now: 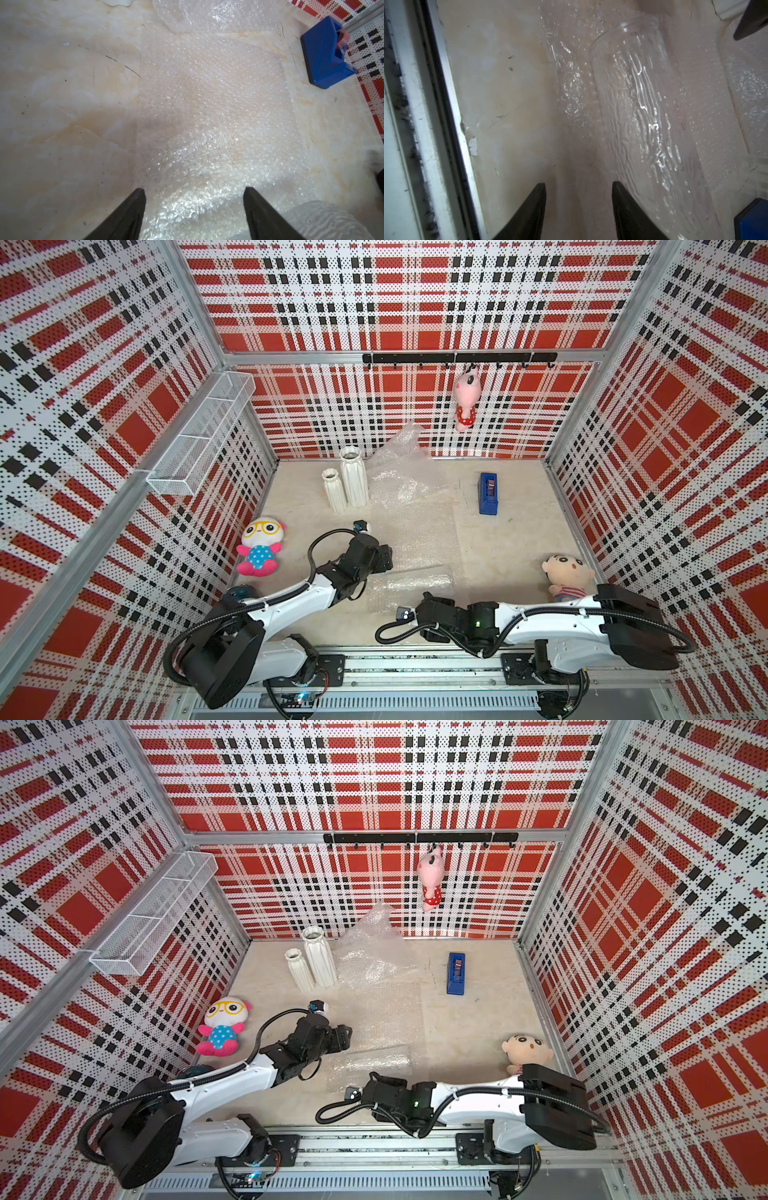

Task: Wrap vases in bubble wrap
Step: Place the vase in bubble wrap, then wrap the vase in bubble wrap.

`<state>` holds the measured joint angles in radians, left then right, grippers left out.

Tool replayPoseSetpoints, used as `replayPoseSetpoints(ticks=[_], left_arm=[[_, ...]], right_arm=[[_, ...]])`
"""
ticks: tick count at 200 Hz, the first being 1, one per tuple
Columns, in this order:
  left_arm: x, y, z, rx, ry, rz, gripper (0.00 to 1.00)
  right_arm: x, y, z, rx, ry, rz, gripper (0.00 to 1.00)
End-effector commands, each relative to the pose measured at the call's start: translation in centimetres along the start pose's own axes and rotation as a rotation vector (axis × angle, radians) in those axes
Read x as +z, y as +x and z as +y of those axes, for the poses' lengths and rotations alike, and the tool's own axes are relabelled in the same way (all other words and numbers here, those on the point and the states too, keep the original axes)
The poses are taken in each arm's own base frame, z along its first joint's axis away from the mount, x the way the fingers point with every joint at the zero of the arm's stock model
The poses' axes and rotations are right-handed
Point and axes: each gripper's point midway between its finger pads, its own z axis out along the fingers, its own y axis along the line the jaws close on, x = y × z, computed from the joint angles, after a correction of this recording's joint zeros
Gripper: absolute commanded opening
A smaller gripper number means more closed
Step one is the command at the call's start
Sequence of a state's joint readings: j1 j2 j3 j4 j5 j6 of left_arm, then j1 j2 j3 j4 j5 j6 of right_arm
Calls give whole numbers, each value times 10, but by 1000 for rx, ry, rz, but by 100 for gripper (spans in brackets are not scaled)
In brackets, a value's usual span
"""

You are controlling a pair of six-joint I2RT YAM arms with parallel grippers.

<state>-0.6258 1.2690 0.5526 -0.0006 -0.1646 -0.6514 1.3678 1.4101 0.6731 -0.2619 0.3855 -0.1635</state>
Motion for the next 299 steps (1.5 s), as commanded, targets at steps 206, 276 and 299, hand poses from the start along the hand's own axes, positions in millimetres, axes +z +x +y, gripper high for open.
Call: replayPoseSetpoints(ticks=[206, 276, 299], left_arm=[[38, -20, -34, 97, 28, 41, 76], [42, -24, -36, 109, 12, 42, 76], [43, -22, -35, 109, 11, 43, 76]], right_arm=[[31, 9, -19, -91, 118, 75, 6], [16, 21, -24, -89, 128, 74, 43], [16, 24, -21, -99, 115, 77, 55]])
